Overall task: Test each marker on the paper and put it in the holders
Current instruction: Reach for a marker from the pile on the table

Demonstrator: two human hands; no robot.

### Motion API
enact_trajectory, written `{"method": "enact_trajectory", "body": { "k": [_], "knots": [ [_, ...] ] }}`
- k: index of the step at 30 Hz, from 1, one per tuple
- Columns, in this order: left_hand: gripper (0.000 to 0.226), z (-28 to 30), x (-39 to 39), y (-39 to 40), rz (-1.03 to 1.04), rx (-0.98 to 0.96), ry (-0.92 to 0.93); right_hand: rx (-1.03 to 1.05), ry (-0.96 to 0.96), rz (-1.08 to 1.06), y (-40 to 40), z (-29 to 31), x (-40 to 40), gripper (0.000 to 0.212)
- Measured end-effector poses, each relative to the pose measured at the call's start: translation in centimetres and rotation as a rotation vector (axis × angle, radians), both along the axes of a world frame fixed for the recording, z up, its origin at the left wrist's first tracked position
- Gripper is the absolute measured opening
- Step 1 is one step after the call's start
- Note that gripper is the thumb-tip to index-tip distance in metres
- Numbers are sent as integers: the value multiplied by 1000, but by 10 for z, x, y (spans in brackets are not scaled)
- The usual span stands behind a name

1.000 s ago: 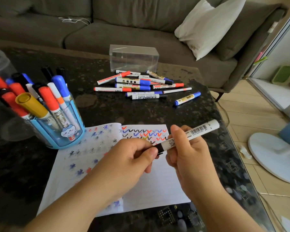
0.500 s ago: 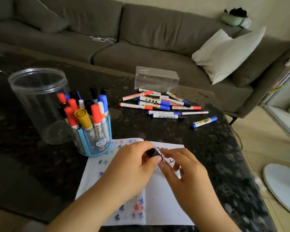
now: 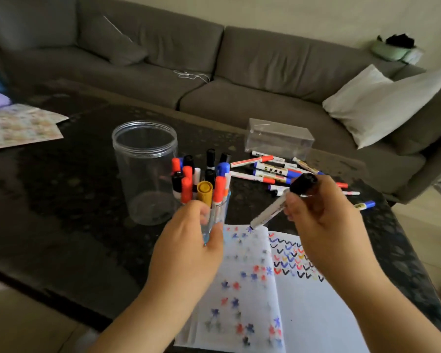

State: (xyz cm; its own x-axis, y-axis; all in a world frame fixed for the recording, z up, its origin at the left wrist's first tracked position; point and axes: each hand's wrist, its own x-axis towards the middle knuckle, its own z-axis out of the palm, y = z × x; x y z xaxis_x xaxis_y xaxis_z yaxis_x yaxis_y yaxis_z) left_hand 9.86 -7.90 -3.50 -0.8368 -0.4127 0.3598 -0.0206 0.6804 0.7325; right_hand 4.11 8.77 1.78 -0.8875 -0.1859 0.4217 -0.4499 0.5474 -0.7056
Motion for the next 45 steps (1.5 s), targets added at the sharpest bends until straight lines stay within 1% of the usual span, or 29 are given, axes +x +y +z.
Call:
{"method": "enact_trajectory", "body": {
  "k": [4, 7, 9, 11, 14, 17, 21, 24, 27, 29, 32, 34, 35, 37, 40, 43, 45],
  "knots": [
    [52, -2, 5, -13, -7, -28, -109, -66, -12, -3, -11, 8, 1, 10],
    [62, -2, 7, -22, -11, -49, -153, -115, -37, 6, -17, 9, 4, 10],
    [64, -1, 7, -26, 30, -3, -168, -135, -41, 5, -19, 9, 7, 10],
    [61, -1, 9, -29, 54, 86, -159, -146, -43, 12, -20, 10, 9, 9],
    [56, 0, 11, -28, -3, 177, -174, -148, -36, 51, -24, 13, 14, 9],
    [62, 3, 11, -26, -51, 201, -202, -121, -6, 105, -30, 15, 16, 10],
    [66, 3, 10, -28, -53, 204, -215, -61, 13, 151, -37, 16, 17, 17],
    [64, 2, 10, -26, -36, 218, -198, 28, -34, 173, -46, 18, 11, 16],
    [53, 2, 9, -23, -1, 237, -166, 124, -84, 170, -55, 20, -3, 9],
    [49, 2, 9, -21, 3, 241, -146, 203, -79, 191, -64, 22, -12, 21],
    [50, 2, 9, -19, -4, 235, -130, 311, 5, 233, -74, 21, -22, 31],
    [46, 2, 10, -17, 1, 214, -129, 368, 105, 231, -77, 13, -25, 25],
    [39, 2, 9, -17, 3, 205, -125, 390, 171, 218, -76, 6, -25, 23],
    [29, 2, 8, -16, 0, 198, -127, 399, 281, 182, -73, -11, -24, 23],
    [22, -1, 4, -12, -54, 208, -169, 358, 352, 147, -67, -27, -25, 32],
    [12, -3, 1, -3, -114, 173, -185, 333, 354, 155, -63, -31, -27, 37],
    [8, -2, -3, 3, -153, 147, -189, 307, 285, 194, -56, -31, -26, 40]
  ]
}}
